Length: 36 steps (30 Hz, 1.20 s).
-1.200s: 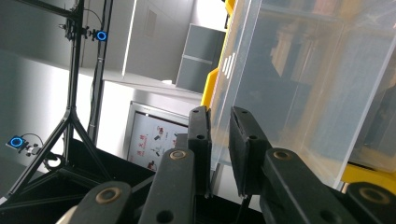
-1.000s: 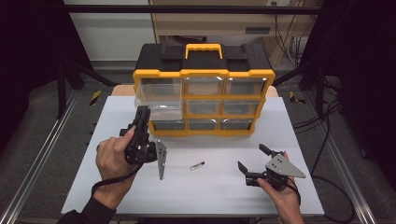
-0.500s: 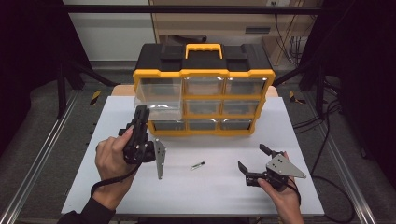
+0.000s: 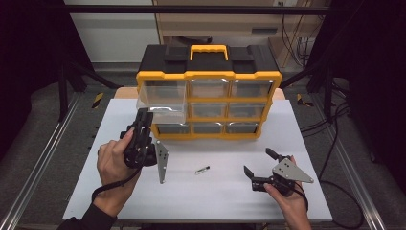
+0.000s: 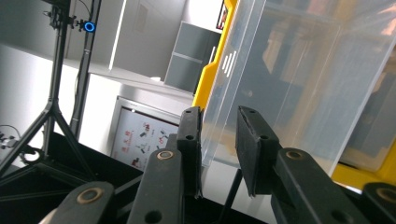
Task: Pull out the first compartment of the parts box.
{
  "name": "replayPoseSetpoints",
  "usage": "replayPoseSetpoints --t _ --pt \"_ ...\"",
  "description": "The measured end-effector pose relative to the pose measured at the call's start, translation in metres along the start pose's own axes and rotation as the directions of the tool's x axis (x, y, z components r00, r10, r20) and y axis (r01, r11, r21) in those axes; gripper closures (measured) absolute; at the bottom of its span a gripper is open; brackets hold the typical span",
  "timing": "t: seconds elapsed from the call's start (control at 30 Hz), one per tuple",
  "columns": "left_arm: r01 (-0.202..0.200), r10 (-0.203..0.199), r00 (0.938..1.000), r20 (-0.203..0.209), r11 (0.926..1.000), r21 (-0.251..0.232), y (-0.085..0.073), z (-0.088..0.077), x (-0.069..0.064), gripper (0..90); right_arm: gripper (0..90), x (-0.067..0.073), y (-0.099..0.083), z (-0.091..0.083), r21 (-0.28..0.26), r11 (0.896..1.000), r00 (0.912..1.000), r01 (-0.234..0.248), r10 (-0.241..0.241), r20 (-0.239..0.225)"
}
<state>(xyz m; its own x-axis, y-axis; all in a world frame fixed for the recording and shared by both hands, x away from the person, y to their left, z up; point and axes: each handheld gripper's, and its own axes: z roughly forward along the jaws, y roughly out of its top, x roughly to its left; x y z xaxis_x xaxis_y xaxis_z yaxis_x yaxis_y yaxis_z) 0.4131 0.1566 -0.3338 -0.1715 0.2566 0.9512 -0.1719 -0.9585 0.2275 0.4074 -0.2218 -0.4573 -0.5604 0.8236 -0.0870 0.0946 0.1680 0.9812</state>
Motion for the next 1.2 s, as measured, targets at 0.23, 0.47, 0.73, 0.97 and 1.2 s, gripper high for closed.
replayPoseSetpoints --t 0.23,0.47,0.73,0.97,1.2 --pt "0.109 -0.109 0.9933 0.037 0.9940 0.017 -0.004 -0.004 0.011 53.6 3.7 0.000 0.000 0.001 0.007 1.000 1.0000 0.004 -0.004 -0.002" --pt "0.322 -0.325 0.9361 0.134 0.9456 0.050 -0.010 -0.009 0.024 36.9 3.7 -0.001 0.000 0.000 0.001 1.000 1.0000 0.000 0.000 0.001" --pt "0.498 -0.510 0.8272 0.235 0.8598 0.115 -0.021 -0.018 0.017 23.7 3.6 0.000 0.000 0.000 0.009 1.000 1.0000 -0.002 0.002 -0.003" --pt "0.564 -0.592 0.7467 0.302 0.8050 0.185 -0.029 -0.023 0.002 17.9 3.5 0.000 0.000 0.000 0.009 1.000 1.0000 0.002 -0.002 -0.002" --pt "0.554 -0.600 0.6999 0.388 0.7985 0.235 -0.026 -0.024 -0.020 16.5 3.1 -0.001 0.000 0.001 0.007 1.000 0.9999 -0.001 0.001 0.010"
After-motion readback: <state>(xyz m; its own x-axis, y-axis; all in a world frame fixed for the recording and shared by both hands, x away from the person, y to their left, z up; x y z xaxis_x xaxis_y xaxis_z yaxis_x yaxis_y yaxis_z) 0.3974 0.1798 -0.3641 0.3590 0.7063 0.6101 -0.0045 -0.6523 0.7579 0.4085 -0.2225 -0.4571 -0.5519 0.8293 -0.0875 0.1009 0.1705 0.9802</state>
